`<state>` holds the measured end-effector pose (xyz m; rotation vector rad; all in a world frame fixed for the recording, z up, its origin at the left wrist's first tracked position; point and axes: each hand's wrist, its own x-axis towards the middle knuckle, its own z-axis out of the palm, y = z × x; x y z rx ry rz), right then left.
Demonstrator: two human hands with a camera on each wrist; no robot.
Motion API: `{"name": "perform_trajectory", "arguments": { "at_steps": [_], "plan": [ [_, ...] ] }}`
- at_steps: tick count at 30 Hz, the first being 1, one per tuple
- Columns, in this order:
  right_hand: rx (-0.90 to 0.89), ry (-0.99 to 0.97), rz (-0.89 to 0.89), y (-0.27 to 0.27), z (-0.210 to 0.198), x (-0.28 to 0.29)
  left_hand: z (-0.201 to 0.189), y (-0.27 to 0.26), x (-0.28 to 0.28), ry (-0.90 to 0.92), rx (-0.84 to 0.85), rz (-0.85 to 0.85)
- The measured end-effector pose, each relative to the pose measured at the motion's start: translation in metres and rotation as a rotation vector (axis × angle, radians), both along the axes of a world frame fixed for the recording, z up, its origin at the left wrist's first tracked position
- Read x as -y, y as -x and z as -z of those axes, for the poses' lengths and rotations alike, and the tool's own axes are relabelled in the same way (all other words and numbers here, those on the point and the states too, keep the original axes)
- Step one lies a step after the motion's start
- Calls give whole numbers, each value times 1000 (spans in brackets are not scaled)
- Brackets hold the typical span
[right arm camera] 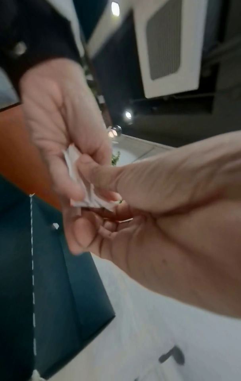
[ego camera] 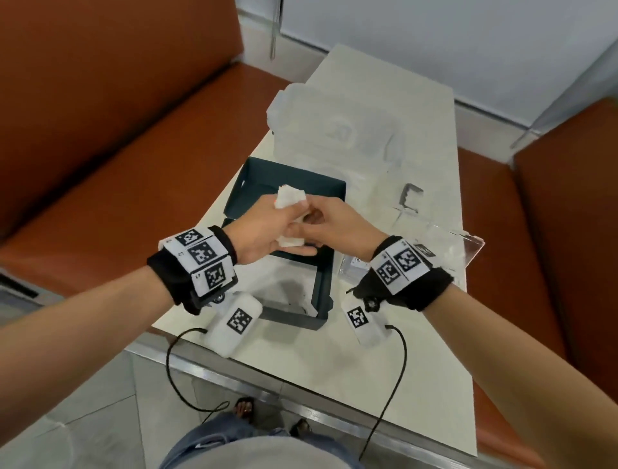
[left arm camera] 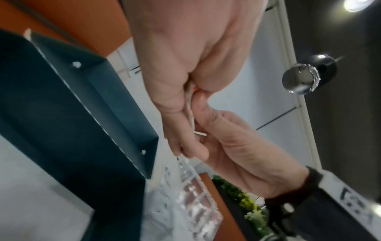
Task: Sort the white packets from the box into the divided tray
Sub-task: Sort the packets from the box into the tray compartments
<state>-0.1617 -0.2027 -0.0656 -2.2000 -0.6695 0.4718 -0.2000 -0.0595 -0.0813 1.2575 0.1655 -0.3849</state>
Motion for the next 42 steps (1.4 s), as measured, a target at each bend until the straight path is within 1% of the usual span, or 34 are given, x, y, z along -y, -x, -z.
{"name": "perform_trajectory", "arguments": {
  "at_steps": [2, 3, 4, 6, 8, 10, 12, 14, 17, 20, 23, 25, 27, 31, 33, 36, 38, 40, 42],
  "plan": [
    [113, 238, -64, -5, 11, -3, 9, -1, -16, -191, 15, -110],
    [128, 410, -155, -6, 18, -6, 14, -1, -26, -326, 20, -155],
    [104, 586, -290, -5, 26, -11, 20, -1, -37, -472, 28, -182],
    [23, 889, -558, 2, 41, -20, 31, 1, -58, -750, 53, -182],
    [17, 1090, -709, 10, 53, -26, 41, 8, -76, -975, 61, -145],
    [57, 1170, -780, 16, 63, -29, 51, 16, -88, -1124, 37, -108],
    [112, 1179, -826, 20, 71, -30, 60, 24, -95, -1211, 1, -72],
    [170, 1177, -859, 23, 77, -31, 68, 30, -98, -1236, -33, -36],
    [216, 1201, -895, 25, 84, -34, 75, 38, -100, -1168, -71, -34],
    [231, 1201, -900, 22, 89, -39, 76, 43, -101, -1104, -74, -17],
    [251, 1172, -872, 17, 93, -44, 80, 44, -100, -1075, -64, 15],
    [250, 1124, -822, 15, 95, -47, 83, 40, -99, -1095, -51, -1],
    [210, 1070, -782, 16, 98, -50, 86, 35, -99, -1119, -33, -18],
    [103, 893, -808, 22, 101, -64, 90, 29, -99, -1160, -3, 6],
    [27, 821, -779, 24, 99, -67, 93, 28, -100, -1155, -4, 9],
    [-105, 739, -658, 19, 93, -67, 93, 26, -104, -1123, 0, -1],
    [-174, 674, -576, 15, 86, -65, 87, 25, -106, -1118, 26, -39],
    [-197, 596, -493, 10, 77, -59, 76, 22, -107, -1158, 85, -109],
    [-258, 483, -369, 6, 69, -50, 62, 19, -106, -1164, 175, -179]
  ]
}}
